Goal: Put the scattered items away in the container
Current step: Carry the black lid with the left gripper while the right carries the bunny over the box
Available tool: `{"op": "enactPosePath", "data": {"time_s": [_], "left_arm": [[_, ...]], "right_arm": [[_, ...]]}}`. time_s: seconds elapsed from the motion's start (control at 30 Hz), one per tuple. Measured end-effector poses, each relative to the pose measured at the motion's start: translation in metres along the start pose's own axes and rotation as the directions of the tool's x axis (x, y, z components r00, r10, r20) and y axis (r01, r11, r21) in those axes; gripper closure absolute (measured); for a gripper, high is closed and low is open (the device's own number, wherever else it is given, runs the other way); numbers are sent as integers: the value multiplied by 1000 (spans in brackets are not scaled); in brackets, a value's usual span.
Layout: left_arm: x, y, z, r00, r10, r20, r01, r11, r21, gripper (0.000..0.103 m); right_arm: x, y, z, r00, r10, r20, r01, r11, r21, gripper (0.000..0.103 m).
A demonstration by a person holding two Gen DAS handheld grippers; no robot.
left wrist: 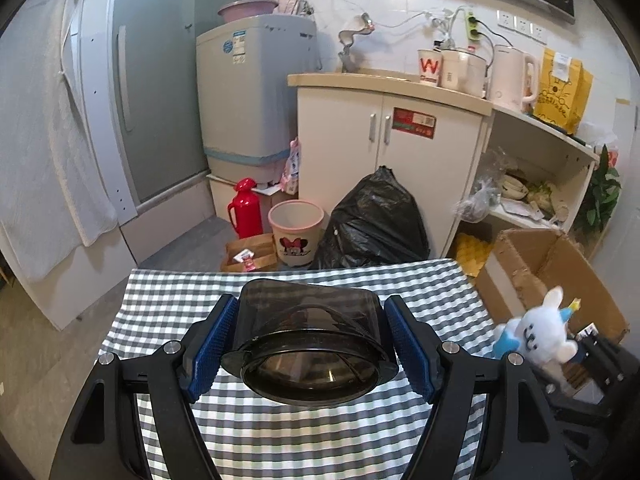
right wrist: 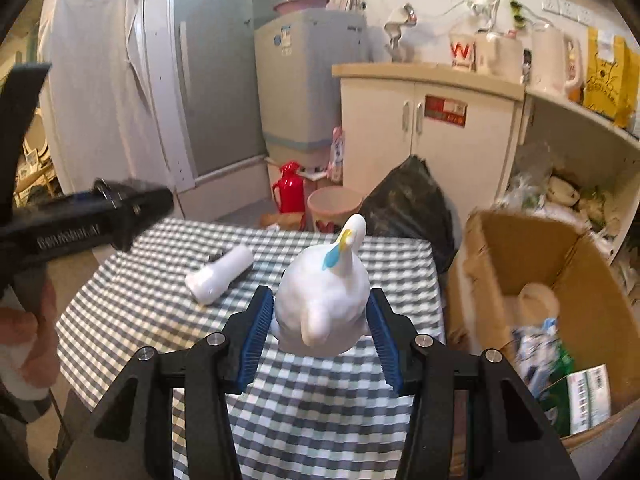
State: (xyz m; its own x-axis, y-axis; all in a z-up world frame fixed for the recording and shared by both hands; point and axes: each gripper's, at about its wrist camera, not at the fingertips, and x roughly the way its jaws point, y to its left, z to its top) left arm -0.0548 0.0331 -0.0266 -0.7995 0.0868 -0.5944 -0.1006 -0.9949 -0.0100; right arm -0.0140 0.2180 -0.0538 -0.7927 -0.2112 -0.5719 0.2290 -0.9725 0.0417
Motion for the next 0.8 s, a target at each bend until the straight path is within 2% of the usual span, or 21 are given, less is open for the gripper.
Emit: {"op": "enactPosePath", "data": {"time_s": [0.3, 0.43, 0.8], "left_arm": [[-20, -32, 17, 998, -29, 57, 28, 999, 21, 27], [-27, -45, 21, 997, -39, 73, 36, 999, 37, 27], [-33, -77, 22, 994, -78, 79, 74, 996, 48, 27]], "right_arm": [[-45, -21, 25, 994, -65, 90, 65, 998, -4, 55], [-59, -29, 30, 989, -101, 108, 101, 995, 0, 55], [-82, -50, 32, 982, -136, 131, 134, 991, 20, 55]]}}
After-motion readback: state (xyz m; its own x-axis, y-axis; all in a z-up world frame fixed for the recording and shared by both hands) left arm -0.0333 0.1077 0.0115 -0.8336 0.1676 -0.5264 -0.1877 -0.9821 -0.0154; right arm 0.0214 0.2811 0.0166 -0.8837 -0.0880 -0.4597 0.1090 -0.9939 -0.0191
